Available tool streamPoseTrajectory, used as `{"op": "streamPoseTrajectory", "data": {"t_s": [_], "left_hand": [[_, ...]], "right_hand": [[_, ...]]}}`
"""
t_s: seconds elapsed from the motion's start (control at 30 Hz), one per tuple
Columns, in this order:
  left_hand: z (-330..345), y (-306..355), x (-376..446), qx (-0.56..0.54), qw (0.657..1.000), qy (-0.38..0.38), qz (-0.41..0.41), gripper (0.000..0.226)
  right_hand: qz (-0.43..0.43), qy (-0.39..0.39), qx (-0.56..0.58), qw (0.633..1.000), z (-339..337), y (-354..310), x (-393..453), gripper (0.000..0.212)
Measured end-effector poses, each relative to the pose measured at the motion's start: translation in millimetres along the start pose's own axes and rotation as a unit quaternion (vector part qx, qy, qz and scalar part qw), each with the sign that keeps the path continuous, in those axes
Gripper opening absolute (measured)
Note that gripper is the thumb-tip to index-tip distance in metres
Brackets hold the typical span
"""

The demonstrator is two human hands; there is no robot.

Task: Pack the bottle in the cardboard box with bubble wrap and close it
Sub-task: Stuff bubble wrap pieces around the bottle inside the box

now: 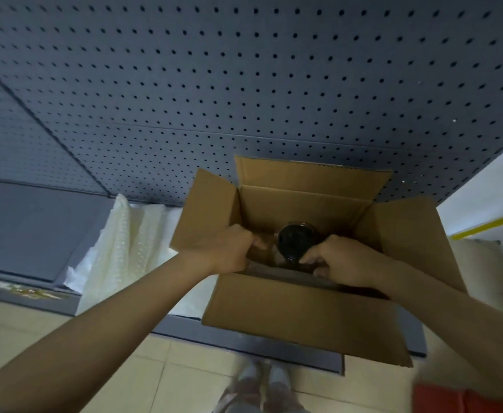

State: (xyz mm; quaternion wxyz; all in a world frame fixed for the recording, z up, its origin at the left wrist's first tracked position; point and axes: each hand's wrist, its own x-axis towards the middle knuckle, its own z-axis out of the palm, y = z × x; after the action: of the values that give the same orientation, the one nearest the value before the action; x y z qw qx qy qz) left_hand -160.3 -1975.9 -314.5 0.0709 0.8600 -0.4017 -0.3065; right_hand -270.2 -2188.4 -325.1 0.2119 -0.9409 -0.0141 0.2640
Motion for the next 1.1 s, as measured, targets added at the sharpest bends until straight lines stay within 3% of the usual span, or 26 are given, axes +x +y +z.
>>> {"op": "streamPoseTrajectory", "data": {"t_s": [0.23,0.4,0.53,0.67,0.77,0.9,1.03,1.1], "left_hand": [[-56.6,-53.1,-85.6,0.019,0.980,0.195,-0.022,0.033],[-69.8,-146.8,-131.4,0.008,0.962,0.266,-0.062,0.023],[-65.9,-237.6,-150.8,-0.012,0.964,0.248,-0.096,0.023],[-38.8,-305.3,-143.7,-0.123,0.956,0.215,-0.159,0.023],[-10.8,-329.7,-127.1,-0.230,0.937,0.163,-0.206,0.049],[22.4,-338.7,-101.5,-0.306,0.925,0.066,-0.217,0.085],[46.3,-337.7,-85.6,-0.354,0.909,0.068,-0.210,0.085],[52.0,-337.9,-82.6,-0.390,0.891,0.074,-0.220,0.090]], "right_hand": [[-0.056,0.145,-0.026,0.988,-48.5,-93.9,4.7,0.030],[-0.086,0.253,0.001,0.964,-53.0,-183.0,37.1,0.022],[-0.083,0.272,0.062,0.957,-33.8,-257.9,78.2,0.019],[-0.057,0.232,0.165,0.957,14.1,-303.5,136.9,0.019],[0.032,0.176,0.236,0.955,58.1,-320.8,182.0,0.025],[0.151,0.139,0.255,0.945,113.0,-317.0,238.6,0.027],[0.242,0.203,0.344,0.885,145.6,-291.0,271.1,0.028],[0.235,0.206,0.356,0.881,161.9,-275.6,279.8,0.027]]}}
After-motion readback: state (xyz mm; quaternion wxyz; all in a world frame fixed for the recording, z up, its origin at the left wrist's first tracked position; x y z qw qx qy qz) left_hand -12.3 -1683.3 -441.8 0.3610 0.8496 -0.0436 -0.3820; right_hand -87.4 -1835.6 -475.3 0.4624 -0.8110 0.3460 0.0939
